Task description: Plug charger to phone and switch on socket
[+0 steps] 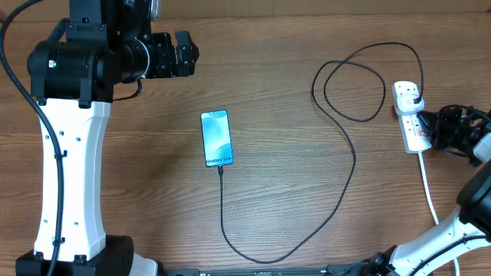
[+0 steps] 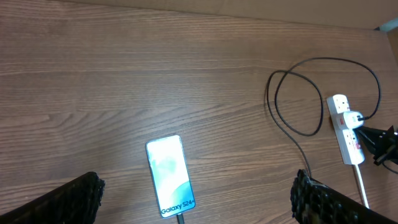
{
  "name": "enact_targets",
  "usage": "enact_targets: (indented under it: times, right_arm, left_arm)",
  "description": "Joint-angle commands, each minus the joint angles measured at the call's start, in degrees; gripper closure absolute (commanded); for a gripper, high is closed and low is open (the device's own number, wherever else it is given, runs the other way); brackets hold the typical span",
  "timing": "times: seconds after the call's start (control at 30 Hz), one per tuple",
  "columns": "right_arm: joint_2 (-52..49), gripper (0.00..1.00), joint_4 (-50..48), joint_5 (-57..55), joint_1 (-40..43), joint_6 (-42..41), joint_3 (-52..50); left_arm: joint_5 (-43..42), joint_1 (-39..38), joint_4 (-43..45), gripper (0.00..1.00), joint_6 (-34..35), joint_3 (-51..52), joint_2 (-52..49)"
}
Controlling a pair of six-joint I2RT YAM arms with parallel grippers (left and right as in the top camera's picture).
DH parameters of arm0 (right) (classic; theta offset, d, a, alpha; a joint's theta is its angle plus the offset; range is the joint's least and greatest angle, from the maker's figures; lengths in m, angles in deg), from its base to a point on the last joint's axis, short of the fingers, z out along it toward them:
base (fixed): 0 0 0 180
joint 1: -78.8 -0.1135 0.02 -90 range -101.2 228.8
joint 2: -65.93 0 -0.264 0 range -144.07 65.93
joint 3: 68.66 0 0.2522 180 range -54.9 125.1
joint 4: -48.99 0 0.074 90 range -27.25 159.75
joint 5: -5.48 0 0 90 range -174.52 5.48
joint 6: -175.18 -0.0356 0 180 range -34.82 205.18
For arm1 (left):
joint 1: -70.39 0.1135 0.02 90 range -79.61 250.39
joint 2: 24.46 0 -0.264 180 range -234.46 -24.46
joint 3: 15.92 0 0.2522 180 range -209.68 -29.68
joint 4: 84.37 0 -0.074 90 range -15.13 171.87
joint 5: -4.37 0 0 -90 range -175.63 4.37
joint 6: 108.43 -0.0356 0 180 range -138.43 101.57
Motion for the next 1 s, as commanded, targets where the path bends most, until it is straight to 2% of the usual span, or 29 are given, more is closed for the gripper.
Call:
enact_targets:
  times: [0.0, 0.23, 0.5, 0.77, 0.97]
  right_arm:
    - [-1.53, 0.96, 0.48, -4.17, 0.04, 0.7, -1.27]
    - [2.86, 0.96, -2.91, 6.51, 6.67, 0.63, -0.17]
    - [15.17, 0.96, -5.07, 13.51, 9.68, 0.04, -0.17]
    - [31.34, 0.96, -5.09, 14.91, 5.11, 0.52, 0.02]
    - [44.11, 0.96, -5.03, 12.2, -1.6, 1.55, 0.15]
  left_arm:
    - [-0.46, 0.0, 0.02, 0.0, -0.7, -0.59, 0.24]
    - [-0.46, 0.0, 0.02, 0.0, -0.68, -0.59, 0.24]
    - [-0.46, 0.0, 0.02, 0.0, -0.7, -0.61, 0.24]
    - [-0.46, 0.0, 0.02, 0.0, -0.7, -0.59, 0.24]
    - [-0.46, 0.0, 0.02, 0.0, -0.7, -0.59, 0.24]
